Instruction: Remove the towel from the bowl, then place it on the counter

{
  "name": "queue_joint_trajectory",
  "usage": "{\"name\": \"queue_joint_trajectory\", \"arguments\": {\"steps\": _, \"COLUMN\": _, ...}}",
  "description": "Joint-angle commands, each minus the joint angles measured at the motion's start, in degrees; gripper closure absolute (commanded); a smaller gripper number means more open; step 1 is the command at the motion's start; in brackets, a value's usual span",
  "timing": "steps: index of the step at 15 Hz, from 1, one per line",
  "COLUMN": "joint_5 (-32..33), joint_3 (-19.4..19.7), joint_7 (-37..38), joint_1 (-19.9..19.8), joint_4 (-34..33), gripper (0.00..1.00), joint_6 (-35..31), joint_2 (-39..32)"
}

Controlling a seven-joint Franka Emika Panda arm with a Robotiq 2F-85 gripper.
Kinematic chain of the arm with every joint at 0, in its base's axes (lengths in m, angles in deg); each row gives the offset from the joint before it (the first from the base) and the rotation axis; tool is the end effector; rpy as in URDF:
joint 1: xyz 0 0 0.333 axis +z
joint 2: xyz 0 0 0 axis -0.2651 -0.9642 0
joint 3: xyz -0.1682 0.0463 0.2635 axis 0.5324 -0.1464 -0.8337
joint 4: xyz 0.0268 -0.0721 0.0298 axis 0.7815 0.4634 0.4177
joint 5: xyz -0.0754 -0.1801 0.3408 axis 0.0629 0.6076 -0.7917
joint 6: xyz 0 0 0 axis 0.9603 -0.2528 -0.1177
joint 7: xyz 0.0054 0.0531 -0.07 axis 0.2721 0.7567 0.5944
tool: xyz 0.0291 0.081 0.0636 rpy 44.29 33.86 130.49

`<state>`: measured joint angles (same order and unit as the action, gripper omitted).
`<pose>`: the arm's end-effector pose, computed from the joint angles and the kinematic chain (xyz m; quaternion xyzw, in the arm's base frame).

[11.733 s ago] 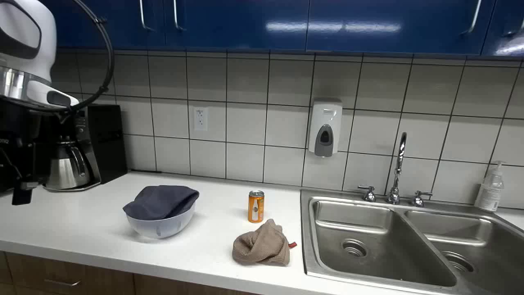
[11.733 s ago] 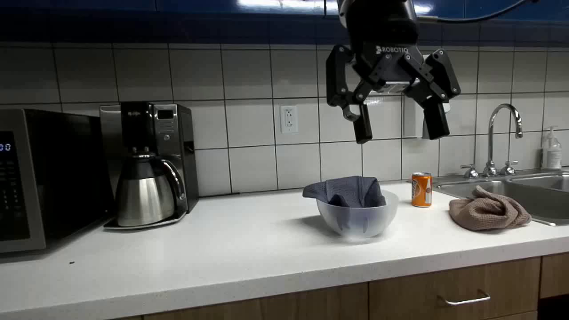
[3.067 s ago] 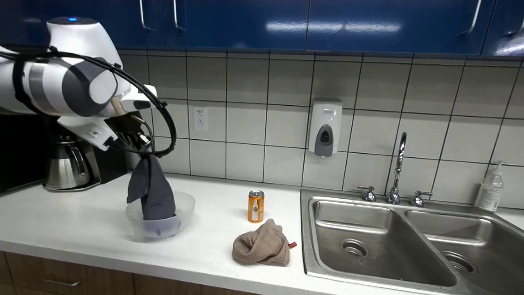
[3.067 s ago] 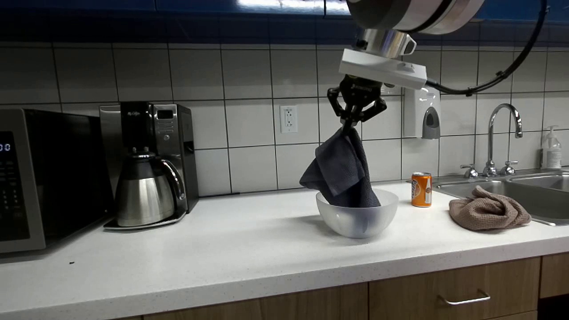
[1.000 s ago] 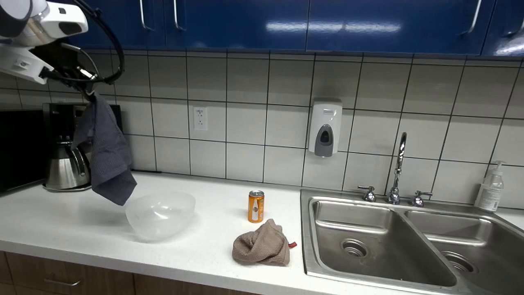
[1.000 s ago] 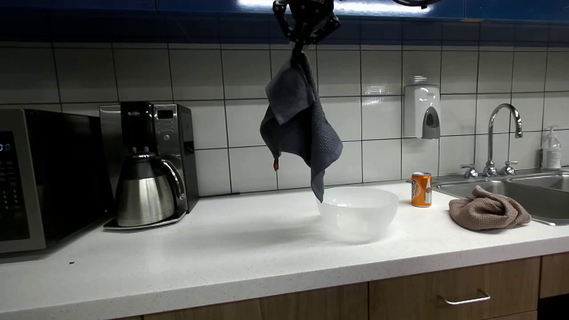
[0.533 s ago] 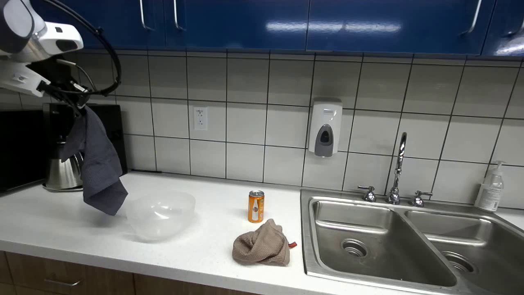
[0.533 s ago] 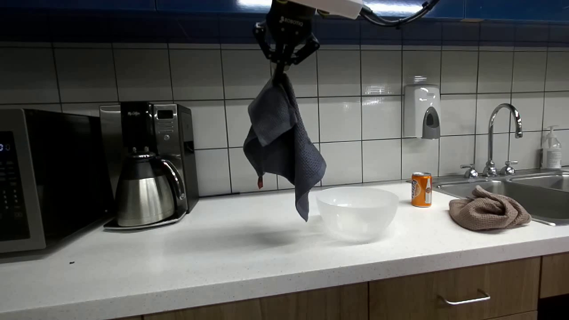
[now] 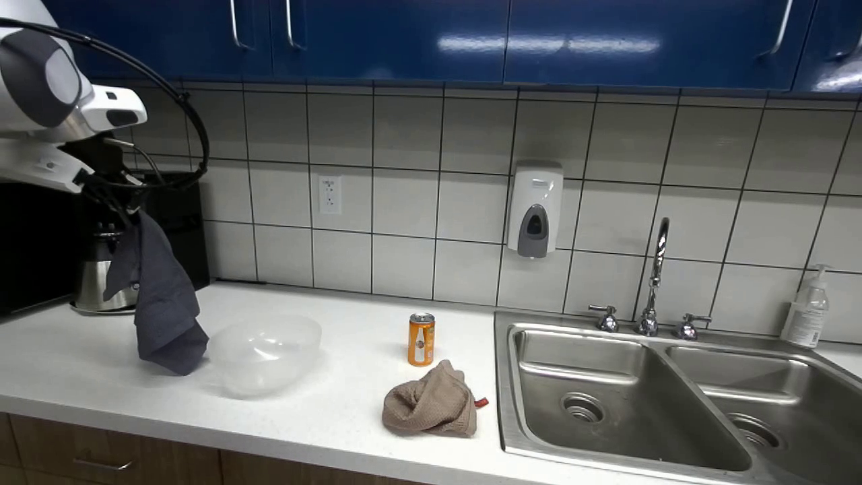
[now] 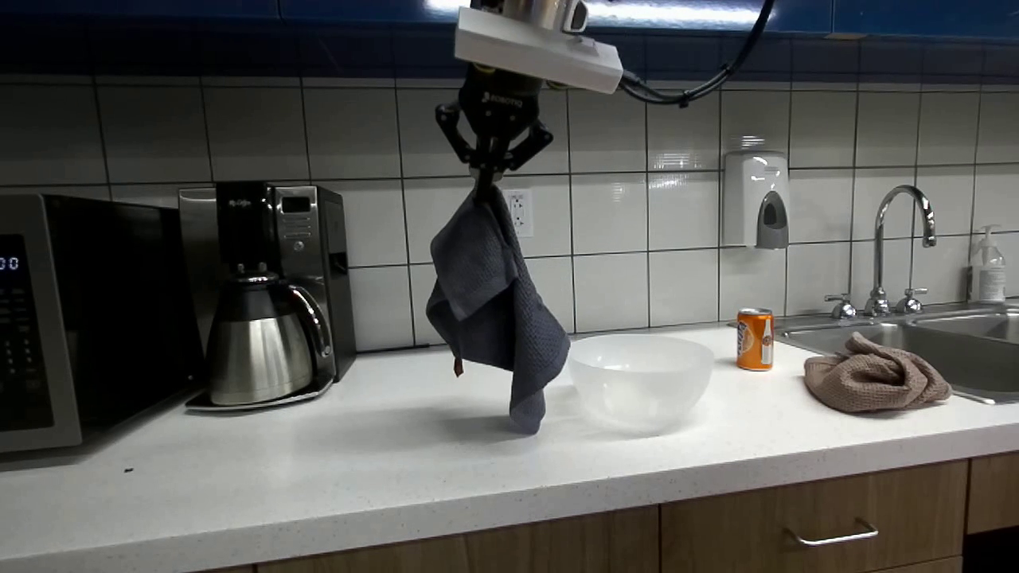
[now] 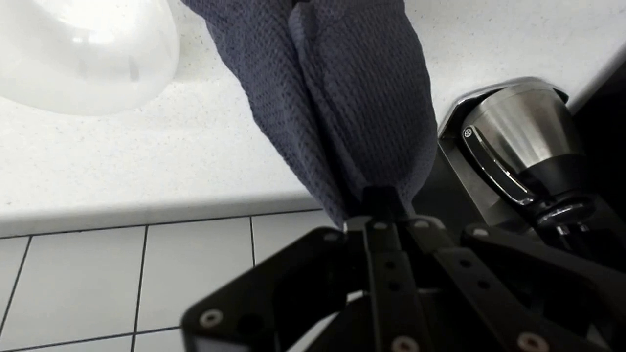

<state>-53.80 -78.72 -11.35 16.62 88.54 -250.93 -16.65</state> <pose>0.4165 0.2592 0.4580 -0.9507 -0.0526 -0.2958 0.0774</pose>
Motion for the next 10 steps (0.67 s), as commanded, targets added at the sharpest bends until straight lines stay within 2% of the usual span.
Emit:
{"name": "queue_joint_trajectory", "arguments": {"steps": 1, "joint_5": 0.81, "joint_3": -1.3, "joint_7": 1.31, "joint_1": -0.62, "joint_4": -1.02, "gripper": 1.0, "joint_6": 0.04, "joint_2": -3.21}}
{"name": "queue_joint_trajectory", "arguments": {"steps": 10, "joint_5": 0.59, "joint_3": -2.27, "joint_7": 1.58, "joint_1": -0.15, "joint_4": 0.18, "gripper": 1.0, "joint_6": 0.29, "joint_2": -9.88}}
